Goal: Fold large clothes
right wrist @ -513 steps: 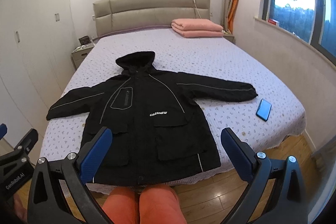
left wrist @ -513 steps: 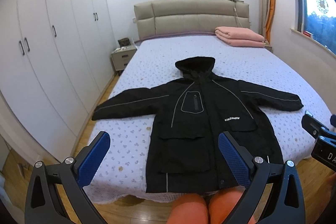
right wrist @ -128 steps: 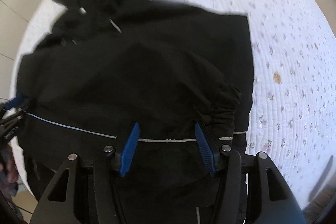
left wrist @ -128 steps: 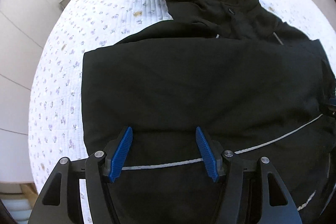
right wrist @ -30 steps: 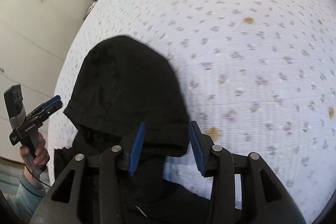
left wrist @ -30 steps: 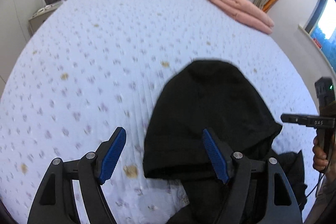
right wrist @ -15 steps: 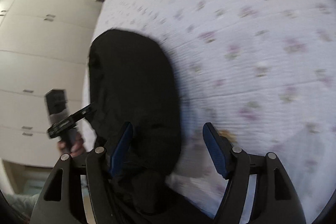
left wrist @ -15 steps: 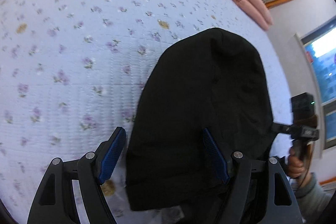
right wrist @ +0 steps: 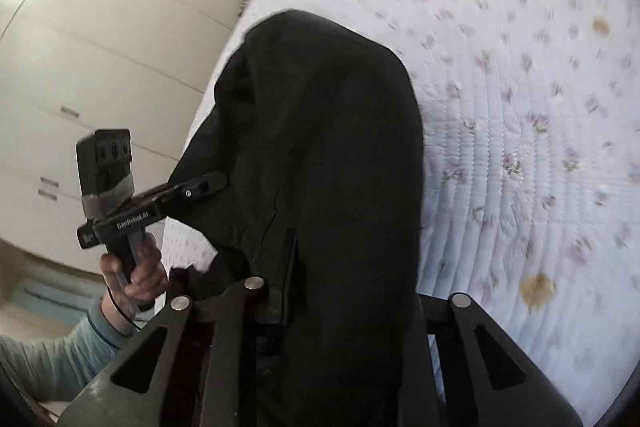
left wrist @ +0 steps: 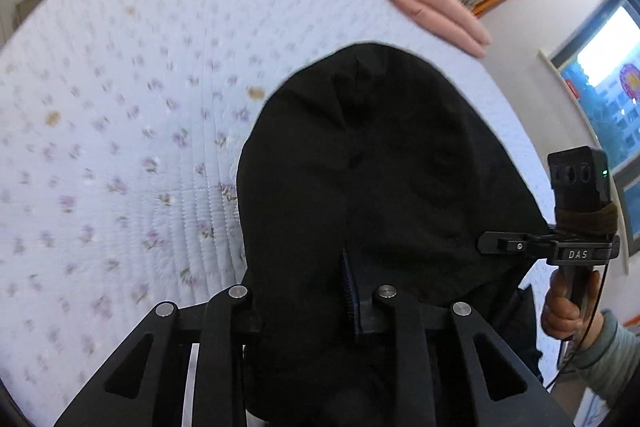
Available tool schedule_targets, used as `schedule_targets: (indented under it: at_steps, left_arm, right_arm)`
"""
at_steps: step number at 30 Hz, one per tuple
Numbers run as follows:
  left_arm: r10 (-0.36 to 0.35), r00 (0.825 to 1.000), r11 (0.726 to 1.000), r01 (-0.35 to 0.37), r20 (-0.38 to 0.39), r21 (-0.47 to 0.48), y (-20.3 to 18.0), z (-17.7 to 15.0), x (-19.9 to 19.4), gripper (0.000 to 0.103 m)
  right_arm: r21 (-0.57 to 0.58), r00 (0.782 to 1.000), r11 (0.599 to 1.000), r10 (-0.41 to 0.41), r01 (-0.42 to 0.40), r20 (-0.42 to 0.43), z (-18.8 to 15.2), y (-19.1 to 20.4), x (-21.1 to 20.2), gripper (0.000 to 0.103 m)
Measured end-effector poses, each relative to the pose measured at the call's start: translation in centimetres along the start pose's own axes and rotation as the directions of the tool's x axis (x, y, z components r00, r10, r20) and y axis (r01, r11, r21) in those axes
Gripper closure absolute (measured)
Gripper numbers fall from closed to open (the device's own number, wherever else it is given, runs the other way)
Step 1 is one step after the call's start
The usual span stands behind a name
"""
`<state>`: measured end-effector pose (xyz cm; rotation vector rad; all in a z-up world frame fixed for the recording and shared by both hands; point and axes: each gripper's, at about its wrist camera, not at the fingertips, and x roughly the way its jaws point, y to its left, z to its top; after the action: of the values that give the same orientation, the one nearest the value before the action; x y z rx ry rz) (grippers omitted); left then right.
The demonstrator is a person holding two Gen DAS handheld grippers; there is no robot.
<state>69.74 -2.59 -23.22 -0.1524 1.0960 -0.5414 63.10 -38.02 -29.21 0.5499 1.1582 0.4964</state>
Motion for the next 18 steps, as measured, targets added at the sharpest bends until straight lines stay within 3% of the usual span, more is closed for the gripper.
schedule_targets:
  at_steps: [5, 9, 14, 16, 18]
  left_arm:
    - [0.037, 0.996, 0.995, -0.044, 0.085, 0.087, -4.1, -2.1, -6.8, 0.077]
    - [0.032, 0.992, 0.988, -0.050, 0.122, 0.149, -7.4, -6.0, -12.8, 0.077]
    - [0.027, 0.997, 0.966, -0.044, 0.068, 0.253, -11.5, -13.3, -18.6, 0.077]
    - [0.035, 0.999, 0.957, -0.032, -0.007, 0.287, -12.9, -17.6, -20.0, 0.077]
    - [0.067, 0.993, 0.950, -0.033, -0.099, 0.311, -13.9, -21.3, -19.6, 0.077]
  right_arm:
    - [-0.152, 0.994, 0.984, -0.081, 0.092, 0.079, -3.6, 7.1, -4.6, 0.084]
    - [-0.243, 0.983, 0.957, -0.127, 0.157, 0.133, -8.5, 12.0, -8.3, 0.084]
    - [-0.333, 0.970, 0.914, -0.189, 0.231, 0.156, -16.6, 17.4, -12.2, 0.084]
    - [-0.364, 0.960, 0.891, -0.227, 0.272, 0.164, -19.8, 18.3, -14.1, 0.084]
    - [-0.405, 0.932, 0.839, -0.328, 0.362, 0.154, -23.7, 19.2, -14.9, 0.084]
